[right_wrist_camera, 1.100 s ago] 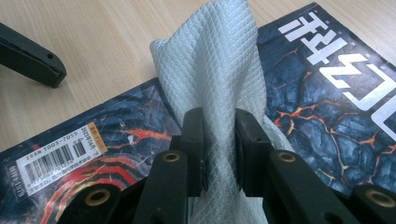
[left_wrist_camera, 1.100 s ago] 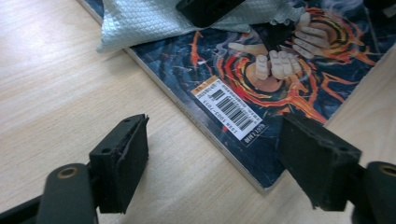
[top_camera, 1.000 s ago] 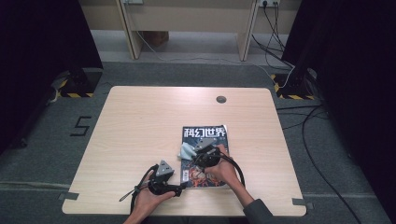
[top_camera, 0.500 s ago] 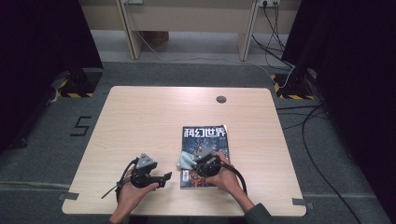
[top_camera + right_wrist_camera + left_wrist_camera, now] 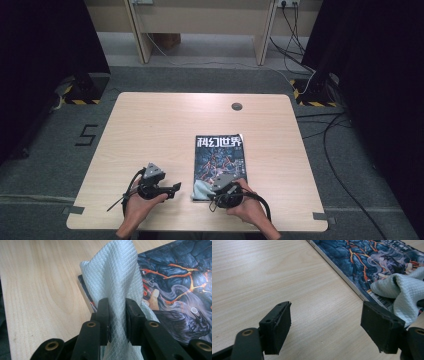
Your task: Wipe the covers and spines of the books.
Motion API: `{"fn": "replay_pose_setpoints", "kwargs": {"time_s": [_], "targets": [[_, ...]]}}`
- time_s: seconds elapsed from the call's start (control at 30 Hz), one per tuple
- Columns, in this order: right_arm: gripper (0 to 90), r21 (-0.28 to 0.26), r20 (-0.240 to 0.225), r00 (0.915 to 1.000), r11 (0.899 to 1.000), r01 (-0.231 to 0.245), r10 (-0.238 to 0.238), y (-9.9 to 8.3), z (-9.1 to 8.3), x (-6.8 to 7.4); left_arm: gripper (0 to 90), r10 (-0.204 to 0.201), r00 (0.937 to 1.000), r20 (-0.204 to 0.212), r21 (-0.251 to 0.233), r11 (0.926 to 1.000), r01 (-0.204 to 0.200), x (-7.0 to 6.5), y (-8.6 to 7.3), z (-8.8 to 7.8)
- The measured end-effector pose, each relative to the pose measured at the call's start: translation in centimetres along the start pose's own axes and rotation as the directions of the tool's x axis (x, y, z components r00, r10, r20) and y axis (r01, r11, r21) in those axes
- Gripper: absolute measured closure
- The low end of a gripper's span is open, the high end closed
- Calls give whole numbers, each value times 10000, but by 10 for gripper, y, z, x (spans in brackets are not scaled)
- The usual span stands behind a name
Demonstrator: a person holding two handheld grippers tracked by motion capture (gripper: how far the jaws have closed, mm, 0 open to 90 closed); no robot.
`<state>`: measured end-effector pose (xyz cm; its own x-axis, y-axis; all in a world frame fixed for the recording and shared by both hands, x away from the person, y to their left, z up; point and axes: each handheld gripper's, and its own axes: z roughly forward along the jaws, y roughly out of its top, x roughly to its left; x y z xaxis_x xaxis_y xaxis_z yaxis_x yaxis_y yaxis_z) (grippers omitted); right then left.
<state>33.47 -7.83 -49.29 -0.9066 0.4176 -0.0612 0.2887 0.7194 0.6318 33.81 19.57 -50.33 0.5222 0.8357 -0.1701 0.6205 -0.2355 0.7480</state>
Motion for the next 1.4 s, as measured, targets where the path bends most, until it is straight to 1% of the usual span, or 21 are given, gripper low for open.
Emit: {"fn": "replay_pose_setpoints", "kwargs": {"time_s": [0.07, 0.2, 0.33, 0.5, 0.6, 0.63, 0.67, 0.7, 0.8, 0.83, 0.87, 0.93, 0.97, 1.0, 1.03, 1.07, 1.1, 1.2, 1.23, 1.3, 1.4], "targets": [[758, 59, 30, 10000, 10000, -37, 37, 0, 0, 0, 235, 53, 10000, -4, -20, 10000, -53, 0, 0, 0], [761, 156, 115, 9997, 9996, 215, -216, 3, 0, 3, 236, 138, 9999, 1, 56, 9999, -138, 0, 1, 2], [761, 140, -63, 9989, 9988, 464, -463, 5, 2, 8, 236, 138, 9999, -40, 61, 9999, -138, 0, 1, 2], [757, 156, -221, 9990, 9991, 393, -390, 5, 2, 6, 237, 176, 9998, -49, 87, 9998, -176, 0, 1, 3], [755, 268, -266, 9986, 9985, 472, -465, 6, 1, 3, 237, 177, 9998, -45, 66, 9998, -176, -1, 1, 3], [755, 402, -152, 9991, 9984, 399, -393, 4, -2, -2, 237, 135, 9999, -39, 70, 9999, -134, -1, 1, 3], [755, 402, -152, 9991, 9984, 399, -393, 4, -2, -2, 237, 135, 9999, -39, 70, 9999, -134, -1, 1, 3], [753, 424, -151, 9999, 9991, 67, -61, 0, -4, -8, 237, 140, 9999, -33, 67, 9999, -139, -1, 1, 3], [754, 408, -161, 9998, 9991, -98, 105, -1, -5, -11, 237, 136, 9999, -40, 85, 9999, -136, -1, 1, 4], [757, 413, -128, 9999, 9991, -62, 67, 0, -5, -9, 237, 122, 9999, -48, 97, 9999, -122, -1, 1, 4], [758, 498, 68, 9998, 9986, 193, -197, 1, -4, -6, 237, 111, 9999, -69, 102, 9999, -111, -1, 1, 4], [759, 474, 9, 9991, 9980, 428, -429, 4, -3, -2, 237, 184, 9998, -108, 121, 9998, -183, -1, 1, 4], [759, 419, -66, 9985, 9976, 546, -544, 6, 0, 4, 237, 188, 9998, -119, 144, 9997, -186, -1, 1, 4], [759, 419, -66, 9985, 9976, 546, -544, 6, 0, 4, 237, 188, 9998, -119, 144, 9997, -186, -1, 1, 4], [760, 440, -158, 9973, 9964, 718, -712, 9, 2, 9, 237, 188, 9998, -109, 153, 9997, -186, -1, 1, 5], [760, 440, -158, 9973, 9964, 718, -712, 9, 2, 9, 237, 188, 9998, -109, 153, 9997, -186, -1, 1, 5], [760, 463, -55, 9959, 9949, 900, -898, 11, 3, 13, 237, 193, 9998, -97, 153, 9997, -191, -1, 1, 5], [758, 465, -119, 9961, 9950, 879, -874, 12, 3, 12, 238, 201, 9998, -94, 150, 9997, -200, -1, 1, 5], [756, 433, -215, 9966, 9958, 803, -794, 11, 3, 11, 238, 223, 9997, -119, 176, 9996, -221, -2, 1, 5], [751, 391, -394, 9987, 9986, 351, -335, 9, 2, 7, 238, 243, 9997, -89, 144, 9996, -242, -2, 1, 5], [750, 461, -364, 9990, 9986, 278, -261, 7, 0, 5, 238, 270, 9996, -91, 183, 9995, -269, -2, 1, 6]]}}
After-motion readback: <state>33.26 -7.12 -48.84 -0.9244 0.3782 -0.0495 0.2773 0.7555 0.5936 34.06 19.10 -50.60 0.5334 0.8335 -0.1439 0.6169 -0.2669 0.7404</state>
